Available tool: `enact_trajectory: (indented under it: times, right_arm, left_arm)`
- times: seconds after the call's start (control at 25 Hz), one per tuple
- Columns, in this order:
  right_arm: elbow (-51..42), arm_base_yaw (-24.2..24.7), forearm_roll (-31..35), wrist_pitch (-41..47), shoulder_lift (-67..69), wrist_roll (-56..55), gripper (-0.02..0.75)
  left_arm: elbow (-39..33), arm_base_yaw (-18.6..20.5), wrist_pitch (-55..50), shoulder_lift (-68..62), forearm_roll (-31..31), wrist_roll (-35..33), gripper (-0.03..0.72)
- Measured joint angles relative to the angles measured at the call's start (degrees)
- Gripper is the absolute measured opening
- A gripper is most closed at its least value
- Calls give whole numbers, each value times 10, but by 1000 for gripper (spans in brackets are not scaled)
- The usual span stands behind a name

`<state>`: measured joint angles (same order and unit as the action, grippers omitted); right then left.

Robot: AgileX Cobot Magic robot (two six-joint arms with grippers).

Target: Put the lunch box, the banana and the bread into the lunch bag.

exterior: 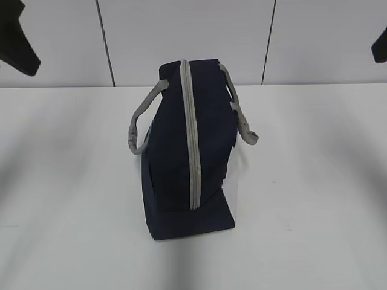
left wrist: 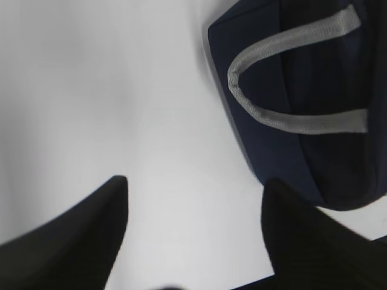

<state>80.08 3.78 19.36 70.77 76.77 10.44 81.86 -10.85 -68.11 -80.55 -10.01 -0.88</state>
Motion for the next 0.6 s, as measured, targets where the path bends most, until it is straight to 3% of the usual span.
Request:
enact_trajectory:
  times: [0.48, 0.6]
  right_arm:
    - [-210, 0, -41, -26, -259, -1, 517]
    - [-282, 0, -32, -33, -313, -1, 517]
  left_arm:
    - [-220, -1, 4, 243, 14, 5, 472]
    - [-287, -24, 13, 305, 22, 16, 472]
